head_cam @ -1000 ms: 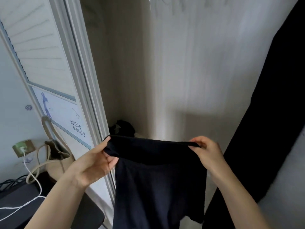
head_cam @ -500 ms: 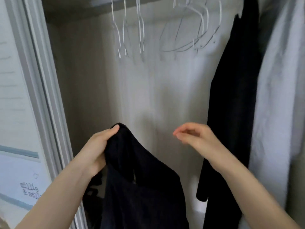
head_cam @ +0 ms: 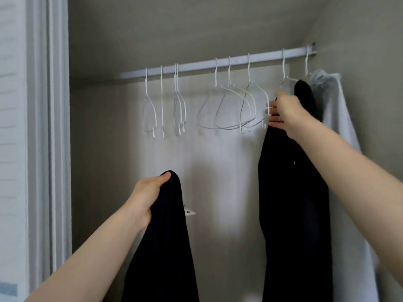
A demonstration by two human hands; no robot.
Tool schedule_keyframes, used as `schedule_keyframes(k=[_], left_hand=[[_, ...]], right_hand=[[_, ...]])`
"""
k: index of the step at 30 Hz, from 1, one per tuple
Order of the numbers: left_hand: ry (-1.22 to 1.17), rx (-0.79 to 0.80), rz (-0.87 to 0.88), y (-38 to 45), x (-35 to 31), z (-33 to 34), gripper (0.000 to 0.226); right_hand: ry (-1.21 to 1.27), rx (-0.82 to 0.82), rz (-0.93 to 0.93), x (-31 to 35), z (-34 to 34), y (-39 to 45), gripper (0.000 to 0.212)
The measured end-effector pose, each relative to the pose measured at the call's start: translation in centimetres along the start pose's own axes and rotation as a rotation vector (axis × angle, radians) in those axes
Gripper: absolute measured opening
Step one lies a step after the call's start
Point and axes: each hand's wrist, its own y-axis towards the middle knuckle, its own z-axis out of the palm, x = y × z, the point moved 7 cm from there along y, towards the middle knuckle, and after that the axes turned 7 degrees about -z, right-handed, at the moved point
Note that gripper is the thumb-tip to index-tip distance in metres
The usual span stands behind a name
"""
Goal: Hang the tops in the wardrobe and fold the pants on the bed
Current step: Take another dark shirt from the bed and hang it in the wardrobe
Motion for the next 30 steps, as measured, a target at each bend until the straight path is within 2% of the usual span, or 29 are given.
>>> schedule_keyframes(k=[2, 3, 7, 10, 15, 20, 27, 30], left_hand=[[0.034, 0.01, 0.022, 0.2, -0.6, 0.5, 0.029], [0.047, 0.013, 0.028, 0.3, -0.7, 0.7, 0.028], [0.076, 0.009, 0.019, 0.7, -0.6, 1.0, 0.029], [0.094, 0.0, 0.012, 1.0, -0.4, 1.0, 0.028], [0.104, -0.017, 0.015, 1.1, -0.3, 0.4, 0.026], [0.117, -0.017, 0.032, 1.2, -0.3, 0.0, 0.026], [0.147, -0.011, -0.005, 1.7, 1.4, -0.4, 0.03], [0.22, -0.009, 0.02, 2.4, 2.4, -0.4, 0.033]], right_hand=[[-0.098, 0.102, 0.079, 1.2, 0.7, 1.0, 0.049], [-0.118, 0.136, 0.109, 1.6, 1.0, 1.4, 0.049], [-0.229, 0.21, 0.158, 2.6, 2.3, 2.8, 0.021], [-0.256, 0.21, 0.176, 2.5, 3.6, 3.1, 0.014], [-0.149, 0.131, 0.117, 3.3, 4.4, 3.2, 0.023], [-0.016, 0.045, 0.043, 5.1, 3.2, 1.8, 0.022], [-0.053, -0.047, -0.022, 2.6, 0.7, -4.1, 0.023], [-0.104, -0.028, -0.064, -0.3, -0.3, -8.1, 0.021]])
